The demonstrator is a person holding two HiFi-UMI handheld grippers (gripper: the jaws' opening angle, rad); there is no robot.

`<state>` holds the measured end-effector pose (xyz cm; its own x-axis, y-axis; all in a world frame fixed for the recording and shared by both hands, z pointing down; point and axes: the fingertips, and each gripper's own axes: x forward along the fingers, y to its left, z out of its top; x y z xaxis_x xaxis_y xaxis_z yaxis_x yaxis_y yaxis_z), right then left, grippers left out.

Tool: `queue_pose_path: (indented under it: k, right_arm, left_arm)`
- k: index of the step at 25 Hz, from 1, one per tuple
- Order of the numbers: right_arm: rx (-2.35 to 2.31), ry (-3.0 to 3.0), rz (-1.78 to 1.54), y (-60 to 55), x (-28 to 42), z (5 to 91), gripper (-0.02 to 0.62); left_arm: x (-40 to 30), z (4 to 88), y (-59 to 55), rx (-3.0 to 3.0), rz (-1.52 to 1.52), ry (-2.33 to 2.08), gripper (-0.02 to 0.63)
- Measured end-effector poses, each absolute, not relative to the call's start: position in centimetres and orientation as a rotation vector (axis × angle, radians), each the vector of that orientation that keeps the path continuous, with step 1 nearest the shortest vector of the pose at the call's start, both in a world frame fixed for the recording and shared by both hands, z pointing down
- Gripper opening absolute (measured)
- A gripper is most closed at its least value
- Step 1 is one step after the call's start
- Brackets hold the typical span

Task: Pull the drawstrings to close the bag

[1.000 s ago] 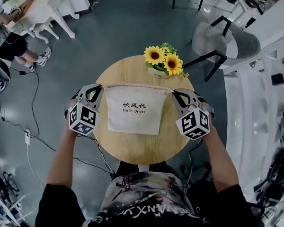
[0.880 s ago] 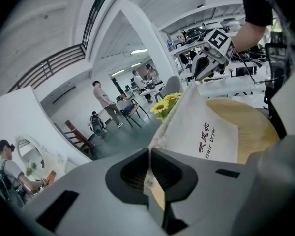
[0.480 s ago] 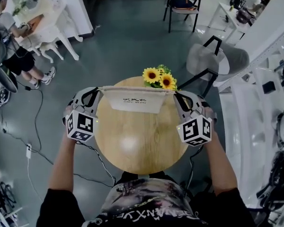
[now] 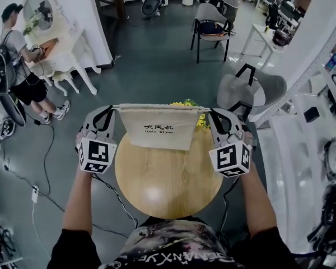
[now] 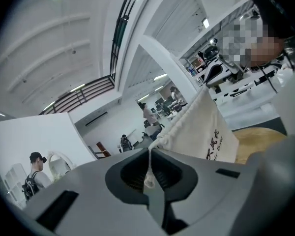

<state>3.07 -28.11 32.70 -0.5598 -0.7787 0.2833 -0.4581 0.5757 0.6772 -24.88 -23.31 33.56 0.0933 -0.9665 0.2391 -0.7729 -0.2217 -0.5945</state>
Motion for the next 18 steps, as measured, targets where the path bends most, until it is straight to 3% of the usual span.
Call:
queue_pose_path:
  k: [18]
  right_arm:
    - [1.189, -2.31, -0.692, -28.8, 4.5, 26.8, 0.009]
  left_arm:
    - [-25.3, 25.9, -22.9, -1.929, -0.609, 1.883, 0.031]
